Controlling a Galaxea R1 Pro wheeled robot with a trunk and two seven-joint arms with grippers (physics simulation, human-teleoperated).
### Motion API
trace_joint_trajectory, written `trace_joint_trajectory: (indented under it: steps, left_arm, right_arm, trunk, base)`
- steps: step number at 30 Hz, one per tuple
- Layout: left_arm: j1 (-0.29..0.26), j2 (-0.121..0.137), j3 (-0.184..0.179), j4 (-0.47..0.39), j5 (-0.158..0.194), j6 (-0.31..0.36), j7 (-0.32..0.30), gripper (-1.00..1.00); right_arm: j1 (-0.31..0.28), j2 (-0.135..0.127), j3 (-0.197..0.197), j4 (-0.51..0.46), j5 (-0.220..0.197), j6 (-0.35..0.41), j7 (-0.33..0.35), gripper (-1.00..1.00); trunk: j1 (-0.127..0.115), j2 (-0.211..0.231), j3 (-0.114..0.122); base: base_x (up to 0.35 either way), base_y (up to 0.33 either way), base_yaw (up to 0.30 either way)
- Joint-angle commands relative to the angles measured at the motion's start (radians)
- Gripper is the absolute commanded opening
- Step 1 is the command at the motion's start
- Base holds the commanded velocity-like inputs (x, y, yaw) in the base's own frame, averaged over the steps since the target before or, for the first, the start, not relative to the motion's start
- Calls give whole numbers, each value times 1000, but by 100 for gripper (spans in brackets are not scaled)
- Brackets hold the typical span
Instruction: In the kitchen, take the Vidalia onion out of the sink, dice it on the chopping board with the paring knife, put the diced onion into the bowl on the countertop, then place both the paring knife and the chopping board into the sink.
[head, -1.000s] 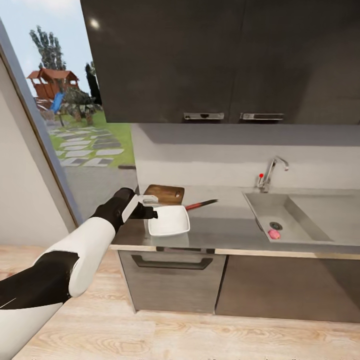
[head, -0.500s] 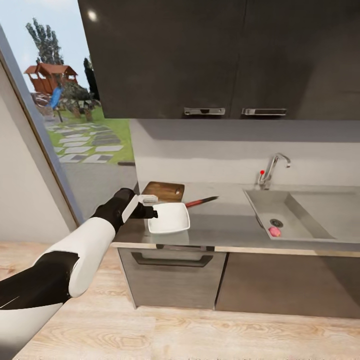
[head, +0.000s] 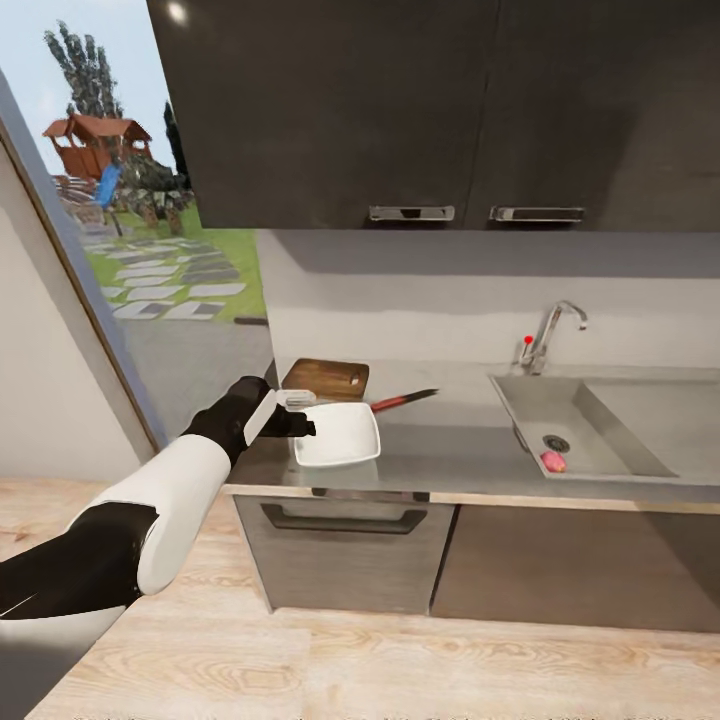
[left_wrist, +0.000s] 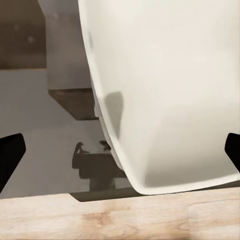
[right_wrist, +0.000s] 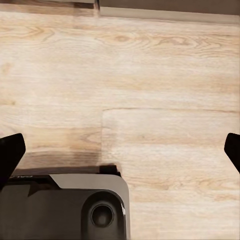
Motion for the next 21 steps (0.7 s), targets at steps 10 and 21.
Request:
trace_joint_trajectory:
  steps: [10,21]
  left_arm:
    - [-1,-2,-6,-1,8,4,2,100]
    - [-1,-2,-6,-2,8,4,1,100]
  right_arm:
    - [0,0,0,0,0,-2,-2,100]
    - [0,0,0,0,0,-2,-2,100]
  trunk:
    - [1,-2,-17]
    - [1,-2,-34]
  base:
    - [1,0,0]
    - [0,0,0]
